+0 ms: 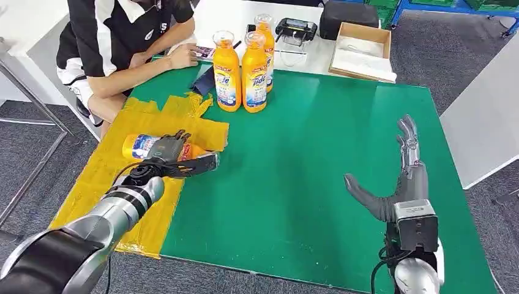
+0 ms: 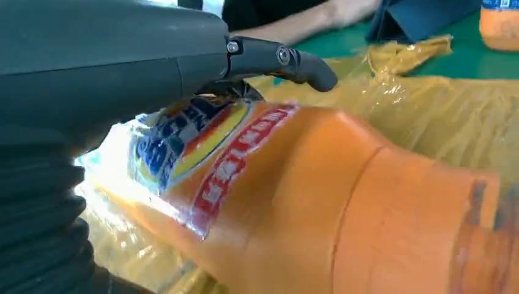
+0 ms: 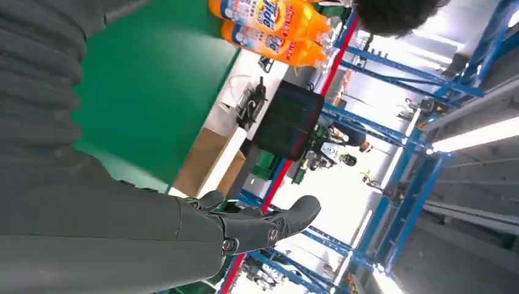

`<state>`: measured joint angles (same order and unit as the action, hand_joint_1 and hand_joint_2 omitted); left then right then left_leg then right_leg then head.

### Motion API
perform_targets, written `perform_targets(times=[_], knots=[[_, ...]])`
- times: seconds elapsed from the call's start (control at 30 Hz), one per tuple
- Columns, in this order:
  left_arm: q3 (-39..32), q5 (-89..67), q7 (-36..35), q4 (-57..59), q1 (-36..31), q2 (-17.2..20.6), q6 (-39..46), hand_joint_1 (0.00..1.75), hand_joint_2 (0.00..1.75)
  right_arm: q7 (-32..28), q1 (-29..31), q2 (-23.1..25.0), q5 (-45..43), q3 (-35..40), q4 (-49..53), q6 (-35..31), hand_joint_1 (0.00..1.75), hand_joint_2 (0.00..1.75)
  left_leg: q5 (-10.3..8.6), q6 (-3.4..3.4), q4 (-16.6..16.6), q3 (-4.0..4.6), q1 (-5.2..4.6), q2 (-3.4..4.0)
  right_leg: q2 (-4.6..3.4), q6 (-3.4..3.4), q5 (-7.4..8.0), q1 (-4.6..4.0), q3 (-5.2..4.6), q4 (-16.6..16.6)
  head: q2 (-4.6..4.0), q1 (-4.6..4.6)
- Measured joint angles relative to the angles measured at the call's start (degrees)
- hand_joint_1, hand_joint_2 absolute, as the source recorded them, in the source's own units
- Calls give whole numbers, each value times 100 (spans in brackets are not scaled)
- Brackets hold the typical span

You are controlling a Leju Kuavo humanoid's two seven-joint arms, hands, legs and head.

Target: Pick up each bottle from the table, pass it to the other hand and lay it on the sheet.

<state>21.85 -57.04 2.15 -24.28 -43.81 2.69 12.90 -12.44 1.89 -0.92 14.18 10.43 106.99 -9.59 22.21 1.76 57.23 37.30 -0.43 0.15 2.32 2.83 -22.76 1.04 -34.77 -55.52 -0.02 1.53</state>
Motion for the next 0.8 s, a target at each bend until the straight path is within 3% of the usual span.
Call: perform_targets(times=[0.1, 0.2, 0.4, 0.57, 0.63, 0.8], knots=[[-343, 926, 1212, -295, 244, 15, 612, 0, 175, -35, -1, -6, -123, -28, -39, 9, 0, 175, 0, 0, 0, 0, 0, 0, 0, 0, 0, 0, -1, 0, 0, 0], [-669, 1764, 1986, -1267, 684, 70, 1156, 0, 175, -66, -2, -42, -304, -28, -76, -18, 0, 175, 1, 0, 0, 1, -1, 3, -2, 0, 0, 1, -2, 0, 0, 2], [-1021, 2165, 2082, -2947, 1261, 186, 1237, 0, 175, -124, -3, -90, -424, -28, -173, -79, 0, 175, 3, -1, 0, 1, 1, -1, -1, -3, -4, -1, -3, 0, 0, 0], [-1182, 2566, 2897, -3939, 1629, 256, 2006, 0, 175, -354, -55, -138, -494, -28, -203, -319, 0, 175, 2, -2, 0, -2, 2, 0, -1, -3, -4, -1, -1, -2, 0, 2], [-1208, 3044, 2896, -4527, 1841, 278, 1713, 0, 175, -446, -150, -173, -485, -28, -201, -385, 0, 175, 3, -2, -1, -2, 1, -1, 0, -3, -4, 0, 0, -1, 0, 0], [-1211, 4871, 2294, -5614, 2659, 332, -459, 0, 175, -306, -607, -260, -356, -107, -116, -328, 0, 175, 13, -7, -1, -1, -1, -1, -1, -5, -10, 2, -3, 1, 0, 0]])
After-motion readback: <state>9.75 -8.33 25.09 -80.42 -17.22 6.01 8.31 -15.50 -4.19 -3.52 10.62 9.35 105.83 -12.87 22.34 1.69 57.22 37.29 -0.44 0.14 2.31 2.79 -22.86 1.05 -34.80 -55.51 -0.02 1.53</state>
